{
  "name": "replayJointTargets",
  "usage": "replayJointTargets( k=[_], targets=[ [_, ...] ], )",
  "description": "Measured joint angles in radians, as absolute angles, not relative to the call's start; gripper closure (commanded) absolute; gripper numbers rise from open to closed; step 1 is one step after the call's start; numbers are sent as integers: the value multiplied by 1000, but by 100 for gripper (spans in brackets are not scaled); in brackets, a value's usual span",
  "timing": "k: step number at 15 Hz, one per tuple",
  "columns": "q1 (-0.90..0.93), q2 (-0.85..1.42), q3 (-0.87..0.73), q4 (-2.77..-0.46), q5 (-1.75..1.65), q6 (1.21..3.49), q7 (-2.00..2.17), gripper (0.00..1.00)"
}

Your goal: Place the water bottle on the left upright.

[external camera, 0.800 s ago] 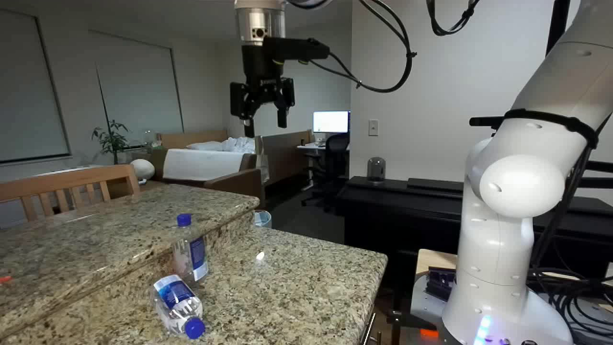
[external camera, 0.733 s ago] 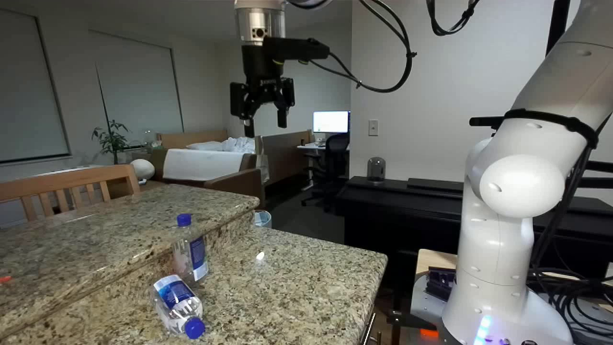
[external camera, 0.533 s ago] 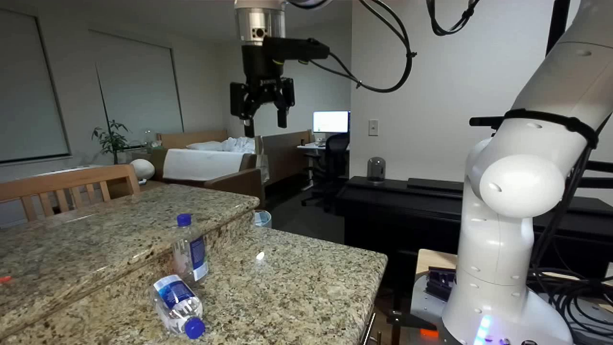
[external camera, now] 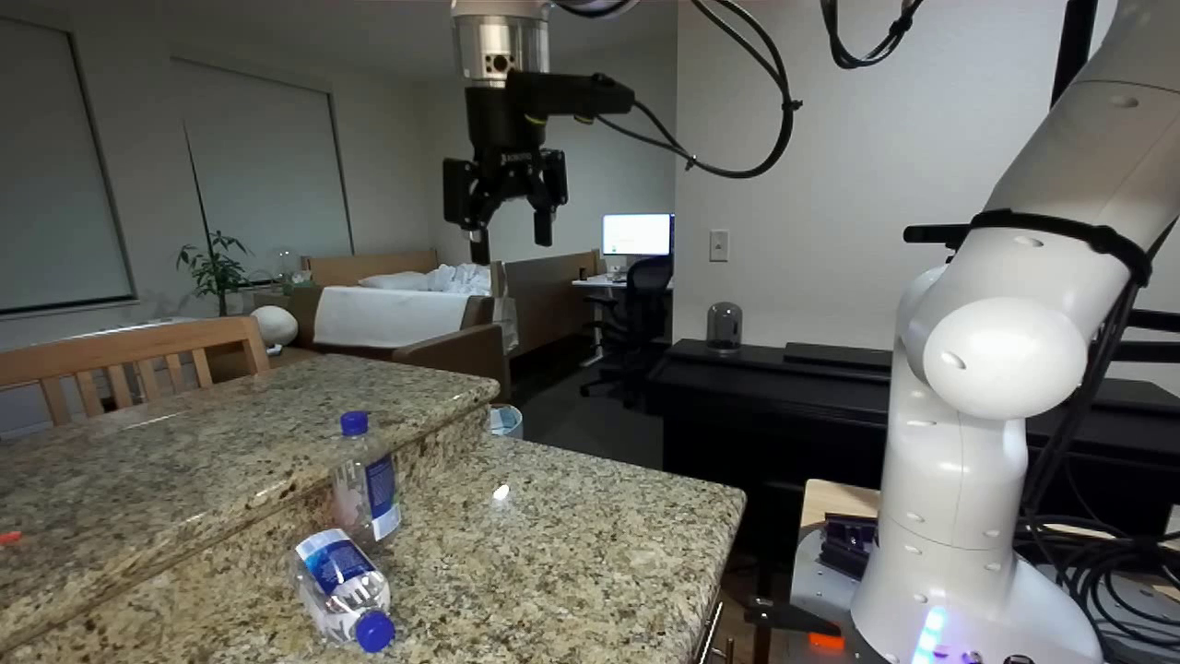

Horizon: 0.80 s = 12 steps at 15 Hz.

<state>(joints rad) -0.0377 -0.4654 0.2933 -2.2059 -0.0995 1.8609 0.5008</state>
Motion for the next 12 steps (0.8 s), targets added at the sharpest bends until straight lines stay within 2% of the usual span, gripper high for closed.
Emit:
replayJointTargets(
  k=[8,12],
  targets=[
    [30,-465,309,-2244,-41,1876,591,0],
    [84,-464,389,-2338,-14,2016,789,0]
  ],
)
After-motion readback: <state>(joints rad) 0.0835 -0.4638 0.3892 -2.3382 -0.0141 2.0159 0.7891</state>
